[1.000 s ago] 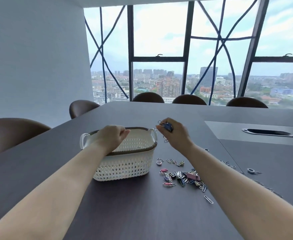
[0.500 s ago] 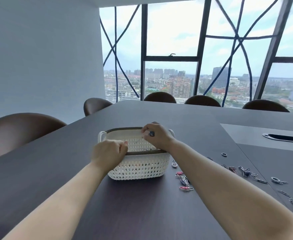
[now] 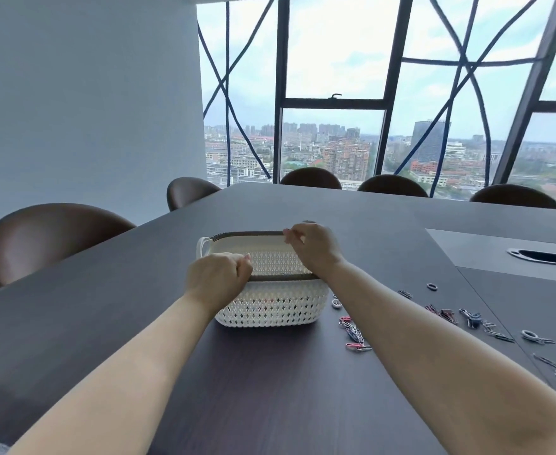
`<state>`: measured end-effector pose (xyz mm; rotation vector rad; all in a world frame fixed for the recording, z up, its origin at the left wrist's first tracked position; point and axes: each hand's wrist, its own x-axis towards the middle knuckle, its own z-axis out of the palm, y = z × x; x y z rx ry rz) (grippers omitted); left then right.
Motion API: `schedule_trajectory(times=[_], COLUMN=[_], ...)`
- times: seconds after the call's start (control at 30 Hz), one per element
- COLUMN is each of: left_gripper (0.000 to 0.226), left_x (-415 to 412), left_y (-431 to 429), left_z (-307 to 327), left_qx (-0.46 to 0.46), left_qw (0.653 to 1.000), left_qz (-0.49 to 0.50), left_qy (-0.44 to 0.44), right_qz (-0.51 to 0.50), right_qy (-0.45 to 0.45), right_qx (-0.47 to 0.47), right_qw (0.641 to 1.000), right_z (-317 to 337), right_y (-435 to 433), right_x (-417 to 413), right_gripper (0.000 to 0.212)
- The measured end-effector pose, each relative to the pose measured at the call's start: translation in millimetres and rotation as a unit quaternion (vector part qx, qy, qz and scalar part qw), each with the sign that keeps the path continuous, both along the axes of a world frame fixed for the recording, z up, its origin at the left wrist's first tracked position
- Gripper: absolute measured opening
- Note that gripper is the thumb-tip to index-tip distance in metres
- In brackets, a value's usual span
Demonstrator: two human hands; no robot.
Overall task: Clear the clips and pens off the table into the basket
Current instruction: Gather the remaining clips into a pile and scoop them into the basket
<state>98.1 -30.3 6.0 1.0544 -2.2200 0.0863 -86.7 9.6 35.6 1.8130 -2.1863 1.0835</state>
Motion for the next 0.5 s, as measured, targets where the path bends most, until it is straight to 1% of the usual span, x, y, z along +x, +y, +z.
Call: schedule_trajectory(times=[0.07, 0.13, 0.17, 0.2, 0.27, 0.3, 0.37, 0.4, 0.43, 0.47, 0.5], left_gripper=[0.046, 0.051, 0.052, 0.047, 0.026, 0.021, 0.026, 0.029, 0.033, 0.039, 0.047], left_x=[-1, -2, -3, -7, -19, -29, -55, -71, -86, -101, -115], left_y=[-1, -3, -3, -2, 12, 24, 49, 61, 71, 81, 87], left_z=[1, 1, 1, 1, -3, -6, -17, -24, -30, -37, -44], left_qx=[0.008, -0.012, -0.043, -0.084, -0.167, -0.191, -0.220, -0.224, -0.198, -0.149, -0.069], left_qw=[1.000, 1.000, 0.999, 0.996, 0.985, 0.980, 0.967, 0.960, 0.956, 0.955, 0.956], left_qz=[-0.003, -0.009, -0.019, -0.023, -0.030, -0.051, -0.124, -0.161, -0.197, -0.225, -0.238], left_qy=[-0.016, -0.020, -0.015, -0.011, -0.002, -0.004, -0.033, -0.054, -0.086, -0.120, -0.159], right_qz=[0.008, 0.015, 0.014, 0.009, -0.014, -0.029, -0.057, -0.070, -0.083, -0.097, -0.114], right_qy=[-0.028, -0.040, -0.039, -0.035, -0.021, -0.017, -0.018, -0.020, -0.021, -0.019, -0.016], right_qx=[-0.045, -0.080, -0.087, -0.089, -0.079, -0.068, -0.042, -0.025, -0.007, 0.013, 0.035], right_qw=[0.999, 0.996, 0.995, 0.995, 0.997, 0.997, 0.997, 0.997, 0.996, 0.995, 0.993], right_z=[1, 0, -3, -6, -14, -20, -34, -40, -47, -55, -61], right_y=[12, 28, 38, 49, 74, 87, 115, 128, 141, 154, 168], right_x=[-1, -7, -14, -22, -44, -57, -79, -89, -98, -106, -115], right_gripper=[0.032, 0.026, 0.025, 0.024, 0.025, 0.026, 0.026, 0.027, 0.027, 0.028, 0.028])
